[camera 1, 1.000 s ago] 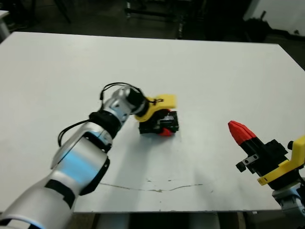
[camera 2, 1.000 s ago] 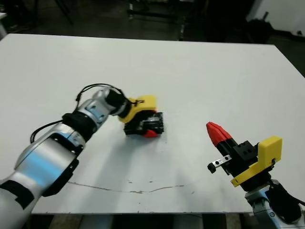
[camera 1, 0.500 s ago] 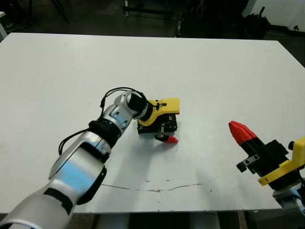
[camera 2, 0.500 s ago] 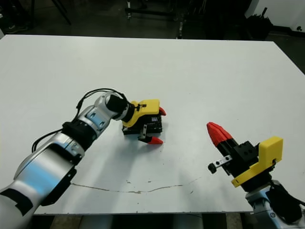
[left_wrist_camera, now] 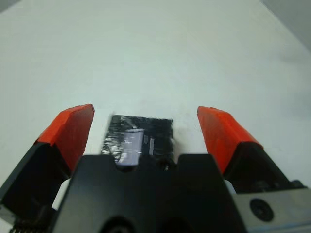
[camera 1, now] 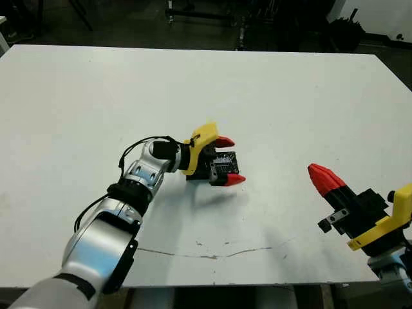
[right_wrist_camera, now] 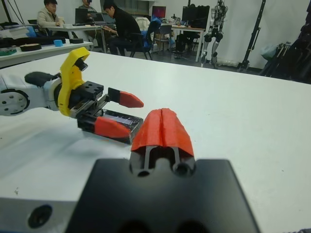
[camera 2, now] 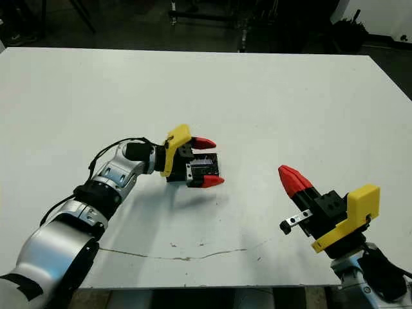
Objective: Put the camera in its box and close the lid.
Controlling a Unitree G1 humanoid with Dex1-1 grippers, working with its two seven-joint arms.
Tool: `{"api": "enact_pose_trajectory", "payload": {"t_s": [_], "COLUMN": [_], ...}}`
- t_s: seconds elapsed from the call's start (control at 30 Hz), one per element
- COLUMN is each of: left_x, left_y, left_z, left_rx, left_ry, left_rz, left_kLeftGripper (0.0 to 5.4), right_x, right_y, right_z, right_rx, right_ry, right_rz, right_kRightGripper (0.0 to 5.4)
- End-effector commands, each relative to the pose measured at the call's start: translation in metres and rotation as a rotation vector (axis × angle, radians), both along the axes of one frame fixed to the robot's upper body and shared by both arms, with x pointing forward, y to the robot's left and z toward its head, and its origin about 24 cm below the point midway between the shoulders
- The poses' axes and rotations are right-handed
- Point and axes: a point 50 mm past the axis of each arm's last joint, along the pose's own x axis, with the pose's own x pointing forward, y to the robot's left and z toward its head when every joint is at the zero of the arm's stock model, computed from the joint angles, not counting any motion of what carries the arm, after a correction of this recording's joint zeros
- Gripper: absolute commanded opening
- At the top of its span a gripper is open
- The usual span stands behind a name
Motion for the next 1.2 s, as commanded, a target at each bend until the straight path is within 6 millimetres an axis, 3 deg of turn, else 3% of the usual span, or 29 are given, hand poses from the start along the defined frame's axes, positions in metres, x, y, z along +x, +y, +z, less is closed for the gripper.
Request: {"api": "enact_pose_trajectory", "payload": {"t_s": [0.03,0.4,0.53,0.7,0.97,1.2], "left_x": [-0.016,-0.029,-0.029,-0.020,-0.040,-0.054], "left_y": [0.013,0.015,0.019,0.043,0.094,0.116], "left_z": [-0.045,-0.063,-0.059,-0.013,0.067,0.089], "left_rx": [0.049,0.024,-0.023,-0.217,-0.425,-0.525], "left_ry": [0.227,0.302,0.324,0.220,-0.136,-0.279], "left_rz": [0.099,0.124,0.143,0.274,0.696,0.877], "left_kLeftGripper": [5.39,5.39,5.39,5.39,5.16,4.12], "right_x": [0.000,0.001,0.001,0.000,0.002,0.007], "right_y": [-0.002,0.001,0.002,0.002,0.001,0.004], "right_z": [0.000,0.000,0.001,0.000,0.003,0.007], "right_rx": [-0.014,0.001,0.000,0.037,0.065,0.074], "right_ry": [0.005,0.010,0.008,0.006,-0.043,-0.048], "right_rz": [0.000,0.021,0.018,0.015,-0.051,-0.214], "right_kRightGripper": [0.00,0.00,0.00,0.00,0.00,0.00]}}
